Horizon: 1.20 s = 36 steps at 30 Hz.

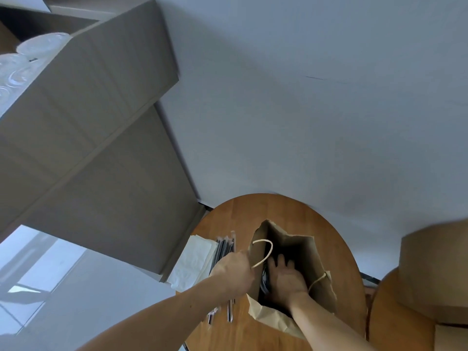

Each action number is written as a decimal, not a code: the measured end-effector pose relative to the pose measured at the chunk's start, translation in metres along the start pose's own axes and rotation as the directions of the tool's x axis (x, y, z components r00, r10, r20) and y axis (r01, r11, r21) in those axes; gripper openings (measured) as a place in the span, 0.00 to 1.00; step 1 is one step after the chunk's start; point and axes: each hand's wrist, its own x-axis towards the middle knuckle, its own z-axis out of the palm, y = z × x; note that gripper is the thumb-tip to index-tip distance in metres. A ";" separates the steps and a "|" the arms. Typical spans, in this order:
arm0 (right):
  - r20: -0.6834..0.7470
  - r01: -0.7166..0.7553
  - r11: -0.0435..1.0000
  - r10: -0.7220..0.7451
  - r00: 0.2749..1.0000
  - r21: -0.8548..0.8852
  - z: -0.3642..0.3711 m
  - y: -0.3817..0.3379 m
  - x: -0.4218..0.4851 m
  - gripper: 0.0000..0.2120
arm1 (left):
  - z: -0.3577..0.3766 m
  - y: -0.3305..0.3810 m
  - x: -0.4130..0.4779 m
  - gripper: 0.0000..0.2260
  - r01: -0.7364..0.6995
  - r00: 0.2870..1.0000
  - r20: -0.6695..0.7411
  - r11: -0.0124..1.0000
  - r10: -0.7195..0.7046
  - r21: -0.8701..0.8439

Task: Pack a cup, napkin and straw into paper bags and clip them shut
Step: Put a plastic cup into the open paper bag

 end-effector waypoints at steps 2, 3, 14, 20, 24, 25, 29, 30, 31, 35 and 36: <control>0.002 0.005 1.000 -0.005 1.000 -0.001 0.000 -0.002 0.000 0.36 | 0.000 0.000 -0.001 0.10 0.001 1.000 -0.008 1.000 0.000 0.006; -0.001 0.003 1.000 -0.003 1.000 -0.001 0.001 -0.003 0.000 0.36 | 0.000 -0.001 -0.001 0.10 0.005 1.000 -0.009 1.000 -0.005 0.005; 0.163 -0.019 0.999 0.013 0.986 0.034 -0.065 -0.003 -0.024 0.29 | -0.021 0.003 -0.004 0.11 0.008 0.999 0.032 0.999 -0.010 0.045; 0.104 0.081 0.989 -0.094 0.990 0.120 -0.182 0.021 -0.083 0.16 | -0.076 0.016 -0.019 0.23 -0.135 0.952 0.293 0.978 0.084 0.158; -0.043 0.089 0.987 -0.084 0.996 0.132 -0.246 0.028 -0.107 0.14 | -0.134 0.027 -0.029 0.12 -0.175 0.965 0.237 0.947 0.111 0.268; -0.085 0.086 0.987 -0.075 0.994 0.137 -0.260 0.025 -0.110 0.16 | -0.149 0.030 -0.032 0.11 -0.153 0.979 0.173 0.949 0.107 0.276; -0.211 0.128 0.982 -0.097 0.973 0.137 -0.308 0.003 -0.113 0.16 | -0.217 0.033 -0.050 0.25 -0.093 0.983 -0.135 0.969 0.126 0.228; -0.241 0.147 0.980 -0.112 0.964 0.133 -0.319 -0.006 -0.113 0.16 | -0.234 0.031 -0.055 0.26 -0.096 0.969 -0.201 0.970 0.142 0.222; -0.274 0.169 0.976 -0.128 0.953 0.136 -0.329 -0.016 -0.112 0.16 | -0.251 0.028 -0.061 0.26 -0.097 0.953 -0.258 0.969 0.157 0.229; -0.406 0.244 0.960 -0.170 0.898 0.137 -0.362 -0.066 -0.105 0.14 | -0.304 0.003 -0.085 0.25 -0.078 0.897 -0.404 0.963 0.182 0.260; -0.426 0.252 0.957 -0.170 0.889 0.142 -0.368 -0.080 -0.101 0.13 | -0.311 -0.006 -0.089 0.24 -0.075 0.895 -0.411 0.966 0.176 0.249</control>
